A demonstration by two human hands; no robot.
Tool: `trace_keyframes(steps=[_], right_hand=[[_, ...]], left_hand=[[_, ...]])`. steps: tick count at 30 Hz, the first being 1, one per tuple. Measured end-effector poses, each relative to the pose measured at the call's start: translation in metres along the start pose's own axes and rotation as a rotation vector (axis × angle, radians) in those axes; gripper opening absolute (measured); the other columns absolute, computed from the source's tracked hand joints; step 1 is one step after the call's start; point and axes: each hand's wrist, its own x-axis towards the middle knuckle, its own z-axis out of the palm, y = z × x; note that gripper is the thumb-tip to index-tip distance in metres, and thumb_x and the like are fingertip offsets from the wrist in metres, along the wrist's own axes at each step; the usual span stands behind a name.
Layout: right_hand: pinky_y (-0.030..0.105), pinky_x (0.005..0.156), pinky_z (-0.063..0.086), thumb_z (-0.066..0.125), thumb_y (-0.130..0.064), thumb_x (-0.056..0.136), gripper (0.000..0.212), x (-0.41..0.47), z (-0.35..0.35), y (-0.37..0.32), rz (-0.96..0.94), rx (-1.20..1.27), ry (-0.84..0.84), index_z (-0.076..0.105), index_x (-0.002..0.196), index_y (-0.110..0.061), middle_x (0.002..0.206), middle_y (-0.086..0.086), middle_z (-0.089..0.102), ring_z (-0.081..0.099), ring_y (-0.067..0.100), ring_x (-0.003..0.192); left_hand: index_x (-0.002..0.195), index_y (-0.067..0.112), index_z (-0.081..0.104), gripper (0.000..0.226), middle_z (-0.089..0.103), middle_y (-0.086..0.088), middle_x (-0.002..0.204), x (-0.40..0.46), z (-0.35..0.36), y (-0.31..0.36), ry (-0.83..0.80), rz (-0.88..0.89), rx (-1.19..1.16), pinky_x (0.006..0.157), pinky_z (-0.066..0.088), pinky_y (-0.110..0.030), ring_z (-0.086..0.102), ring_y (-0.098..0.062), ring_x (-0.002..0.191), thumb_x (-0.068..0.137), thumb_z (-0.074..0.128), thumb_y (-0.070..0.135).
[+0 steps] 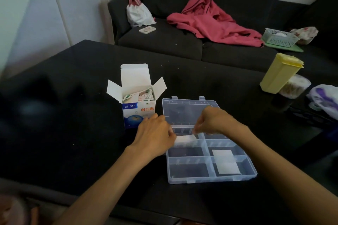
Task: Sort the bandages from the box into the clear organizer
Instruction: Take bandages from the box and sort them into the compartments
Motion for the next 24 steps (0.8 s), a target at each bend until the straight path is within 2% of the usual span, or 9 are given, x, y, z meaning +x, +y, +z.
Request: trace_keyframes(steps=[4,7,9,13,15,18,20,22,24], right_hand=[[0.03,0.085,0.05,0.069,-0.038,0.081,0.035,-0.004,-0.006,-0.005,0.051,-0.128,-0.061,0.05,0.064,-0.014,0.064,0.0,0.056,0.055,0.012,0.065],[0.033,0.088,0.049,0.066,-0.036,0.084,0.033,-0.005,-0.004,-0.015,0.041,-0.201,-0.115,0.049,0.064,-0.016,0.06,-0.002,0.055,0.054,0.01,0.063],[0.031,0.084,0.051,0.064,-0.033,0.086,0.029,-0.003,-0.002,-0.021,0.033,-0.184,-0.174,0.052,0.066,-0.015,0.064,-0.001,0.056,0.055,0.011,0.063],[0.019,0.06,0.042,0.059,-0.025,0.09,0.024,-0.003,-0.01,-0.02,0.031,-0.139,-0.288,0.052,0.069,-0.015,0.066,-0.001,0.051,0.047,0.008,0.058],[0.017,0.054,0.037,0.058,-0.025,0.091,0.026,-0.006,-0.012,-0.015,0.041,-0.096,-0.319,0.052,0.068,-0.015,0.065,-0.001,0.049,0.043,0.008,0.056],[0.016,0.054,0.039,0.058,-0.029,0.091,0.026,-0.013,-0.017,-0.01,0.039,-0.02,-0.262,0.055,0.069,-0.014,0.065,-0.001,0.052,0.046,0.008,0.058],[0.017,0.057,0.041,0.059,-0.029,0.09,0.021,-0.022,-0.03,-0.012,0.004,0.072,-0.168,0.062,0.082,-0.011,0.066,0.0,0.055,0.049,0.008,0.058],[0.017,0.06,0.042,0.058,-0.026,0.09,0.016,-0.036,-0.049,-0.018,-0.07,0.182,-0.068,0.065,0.093,-0.012,0.068,-0.001,0.057,0.051,0.005,0.06],[0.014,0.059,0.04,0.058,-0.025,0.09,0.012,-0.047,-0.066,-0.029,-0.197,0.262,0.078,0.065,0.098,-0.018,0.072,-0.004,0.06,0.054,0.003,0.061]], left_hand=[[0.102,0.024,0.071,0.022,0.06,0.005,0.104,0.001,0.0,-0.001,-0.005,-0.051,-0.046,0.079,0.042,-0.022,0.045,-0.007,0.09,0.091,0.055,0.036],[0.104,0.024,0.07,0.023,0.059,0.005,0.106,0.0,0.001,0.0,-0.002,-0.046,-0.041,0.079,0.042,-0.022,0.044,-0.007,0.089,0.092,0.053,0.035],[0.103,0.024,0.07,0.024,0.058,0.005,0.104,-0.001,0.002,0.0,0.01,-0.027,-0.034,0.08,0.042,-0.023,0.044,-0.007,0.09,0.093,0.051,0.034],[0.1,0.023,0.071,0.024,0.053,0.007,0.097,-0.002,0.001,0.0,0.02,-0.006,-0.038,0.076,0.041,-0.022,0.044,-0.007,0.091,0.094,0.05,0.033],[0.1,0.024,0.07,0.023,0.051,0.008,0.095,-0.002,0.001,0.0,0.009,-0.015,-0.05,0.074,0.039,-0.021,0.043,-0.007,0.09,0.094,0.05,0.033],[0.103,0.027,0.07,0.021,0.056,0.007,0.103,-0.004,-0.004,0.001,0.01,-0.005,-0.066,0.077,0.042,-0.022,0.046,-0.008,0.095,0.093,0.052,0.032],[0.107,0.029,0.068,0.02,0.058,0.006,0.105,-0.009,-0.013,0.003,0.078,0.004,-0.083,0.078,0.045,-0.022,0.051,-0.009,0.096,0.093,0.054,0.032],[0.106,0.027,0.068,0.018,0.057,0.008,0.094,-0.017,-0.027,0.005,0.223,0.01,-0.155,0.072,0.045,-0.017,0.053,-0.006,0.083,0.09,0.059,0.031],[0.101,0.016,0.069,0.02,0.059,0.002,0.087,-0.027,-0.044,0.0,0.45,0.034,-0.21,0.071,0.048,-0.022,0.056,-0.009,0.08,0.082,0.071,0.024]])
